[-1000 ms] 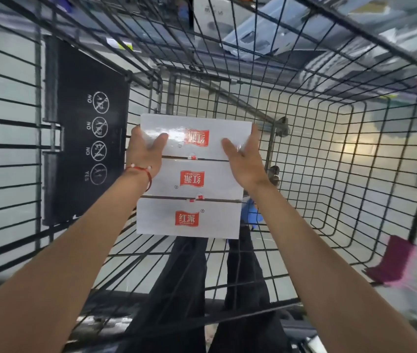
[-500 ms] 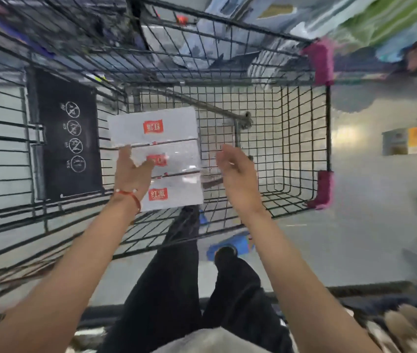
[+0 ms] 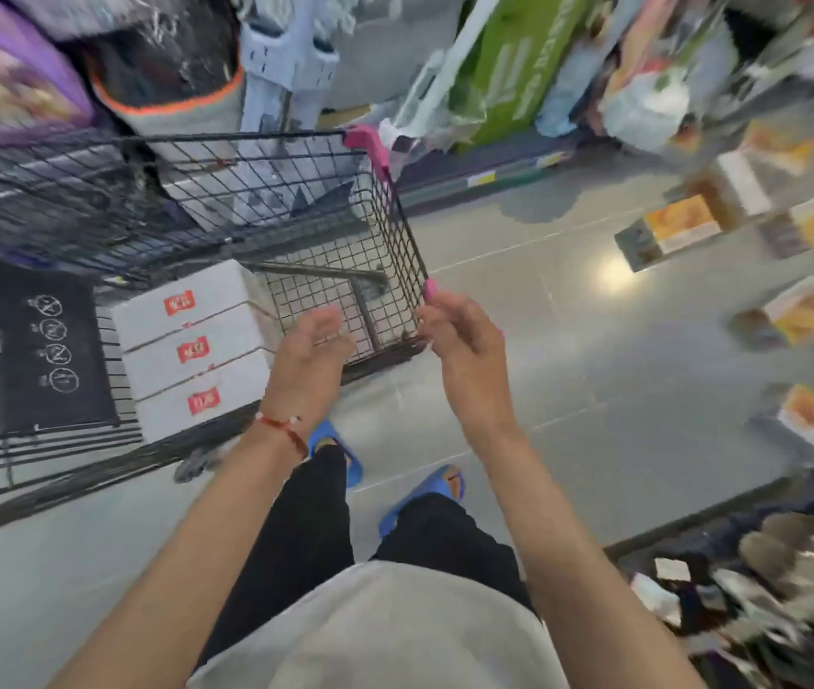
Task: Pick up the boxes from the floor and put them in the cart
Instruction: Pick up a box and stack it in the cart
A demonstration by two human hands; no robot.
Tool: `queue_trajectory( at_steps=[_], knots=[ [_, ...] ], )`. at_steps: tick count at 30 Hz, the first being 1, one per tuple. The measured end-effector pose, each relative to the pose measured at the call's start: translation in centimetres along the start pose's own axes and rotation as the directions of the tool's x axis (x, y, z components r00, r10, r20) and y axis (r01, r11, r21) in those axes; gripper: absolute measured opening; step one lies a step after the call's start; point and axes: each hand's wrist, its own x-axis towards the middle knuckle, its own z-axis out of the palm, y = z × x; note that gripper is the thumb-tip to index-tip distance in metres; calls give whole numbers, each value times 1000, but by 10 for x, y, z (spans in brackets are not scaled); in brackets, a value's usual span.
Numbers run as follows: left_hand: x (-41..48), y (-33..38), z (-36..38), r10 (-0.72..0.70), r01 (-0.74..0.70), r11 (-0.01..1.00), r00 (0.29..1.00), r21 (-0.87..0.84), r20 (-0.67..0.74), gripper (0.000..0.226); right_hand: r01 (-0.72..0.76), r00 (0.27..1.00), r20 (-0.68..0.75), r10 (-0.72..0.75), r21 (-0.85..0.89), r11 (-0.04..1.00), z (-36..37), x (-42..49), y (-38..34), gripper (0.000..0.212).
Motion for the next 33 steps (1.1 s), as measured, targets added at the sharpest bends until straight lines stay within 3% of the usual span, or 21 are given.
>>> queue_trajectory(
  at_steps=[10, 19, 29, 33],
  knots=[
    [-65, 46, 153, 148, -179, 980, 947, 86, 286, 32, 10, 970, -242, 20, 119, 993, -163, -40, -9, 25],
    [-83, 85, 275, 146, -276, 949, 815, 154, 560, 30, 38, 868, -485, 109, 282, 959, -268, -45, -13, 25],
    [-39, 160, 428, 108, -295, 943, 715, 157, 691, 25, 54, 769, -611, 187, 355, 933, -384, 42, -40, 22],
    [-14, 202, 490, 84, -274, 948, 705, 162, 704, 23, 18, 746, -629, 220, 349, 937, -425, 89, -65, 21]
  ],
)
